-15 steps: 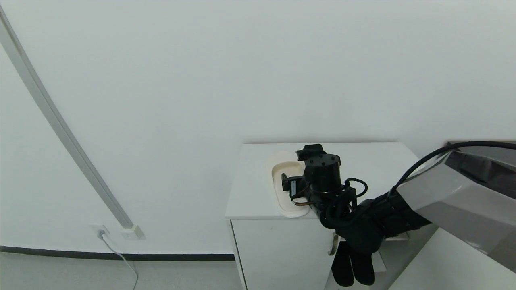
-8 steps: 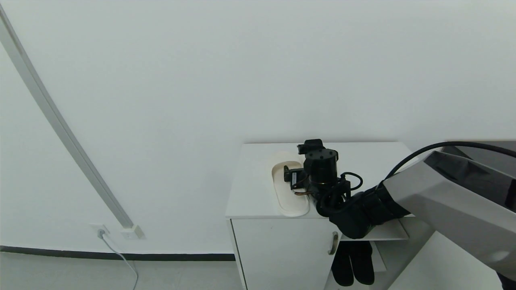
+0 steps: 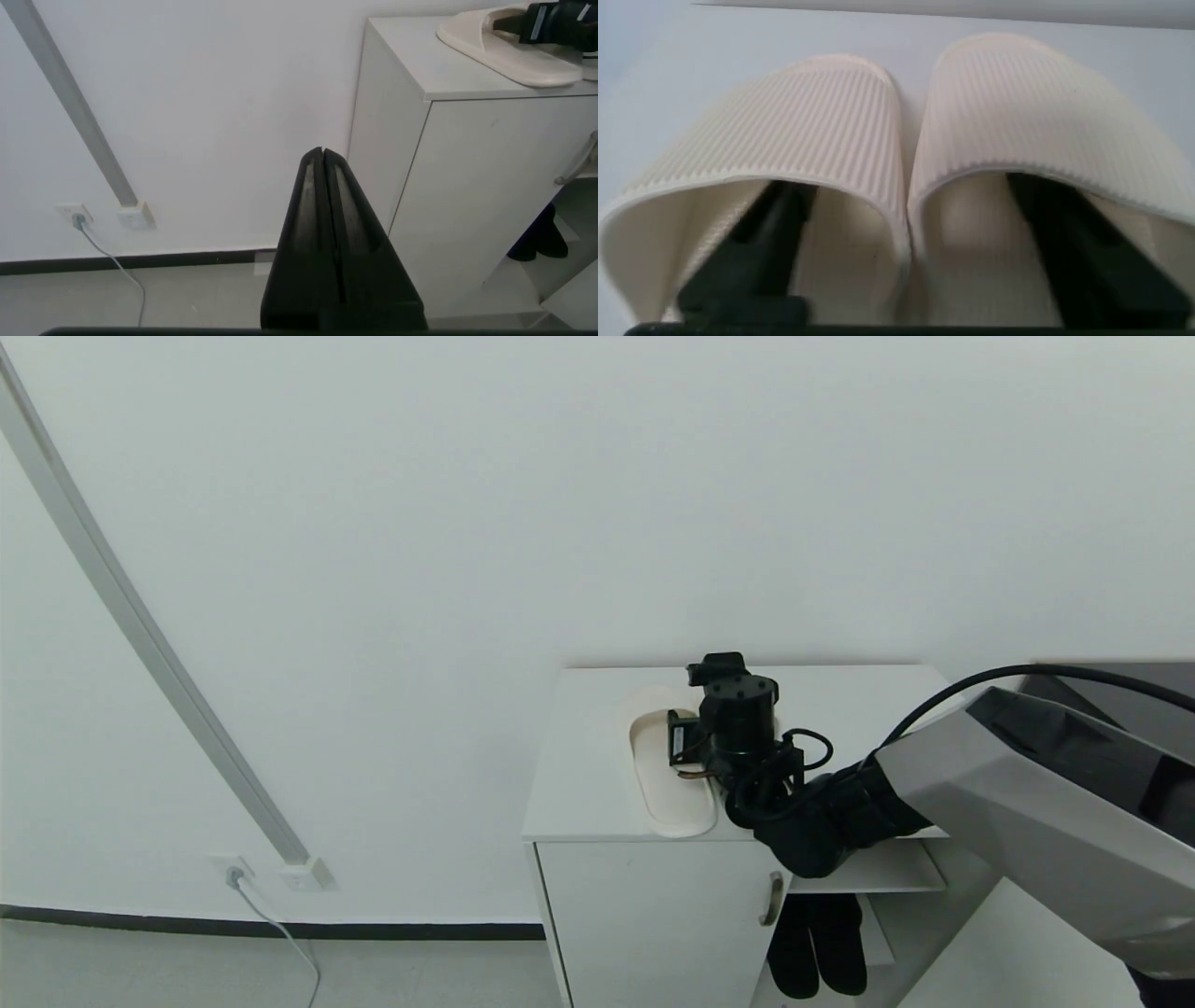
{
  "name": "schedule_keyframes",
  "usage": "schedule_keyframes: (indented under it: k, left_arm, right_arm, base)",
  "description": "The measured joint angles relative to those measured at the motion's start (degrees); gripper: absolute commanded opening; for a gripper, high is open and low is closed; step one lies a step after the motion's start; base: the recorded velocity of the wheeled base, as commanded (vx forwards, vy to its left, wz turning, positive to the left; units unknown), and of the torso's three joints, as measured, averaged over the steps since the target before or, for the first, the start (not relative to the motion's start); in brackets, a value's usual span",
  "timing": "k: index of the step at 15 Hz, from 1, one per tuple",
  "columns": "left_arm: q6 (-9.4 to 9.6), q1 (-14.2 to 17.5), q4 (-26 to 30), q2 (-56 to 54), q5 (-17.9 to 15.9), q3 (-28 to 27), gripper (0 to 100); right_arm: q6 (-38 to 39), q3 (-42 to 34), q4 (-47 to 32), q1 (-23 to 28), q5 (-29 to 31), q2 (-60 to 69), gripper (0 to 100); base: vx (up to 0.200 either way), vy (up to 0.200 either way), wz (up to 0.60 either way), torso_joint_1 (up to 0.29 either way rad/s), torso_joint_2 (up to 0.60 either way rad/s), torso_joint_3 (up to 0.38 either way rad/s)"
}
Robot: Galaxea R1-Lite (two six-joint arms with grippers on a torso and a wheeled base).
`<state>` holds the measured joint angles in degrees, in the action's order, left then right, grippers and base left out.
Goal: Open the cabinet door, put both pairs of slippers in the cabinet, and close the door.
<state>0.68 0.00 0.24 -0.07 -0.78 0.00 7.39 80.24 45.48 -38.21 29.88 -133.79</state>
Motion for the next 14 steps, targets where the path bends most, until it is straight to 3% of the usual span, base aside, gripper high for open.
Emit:
schedule_keyframes:
  k: [10, 14]
  left_arm:
    - [-0.24, 0.0, 0.0, 0.0, 0.0, 0.0, 0]
    - [-0.17, 0.0, 0.0, 0.0, 0.0, 0.0, 0]
  right_arm:
    - [0.0, -4.9, 0.1, -2.1, 0.1, 4.0, 0]
    - [0.8, -16.1, 0.2, -4.0, 0.0, 12.1, 0]
  base:
    - [0.000, 0.000, 0.00, 0.000, 0.00, 0.000]
    - [0.000, 0.000, 0.00, 0.000, 0.00, 0.000]
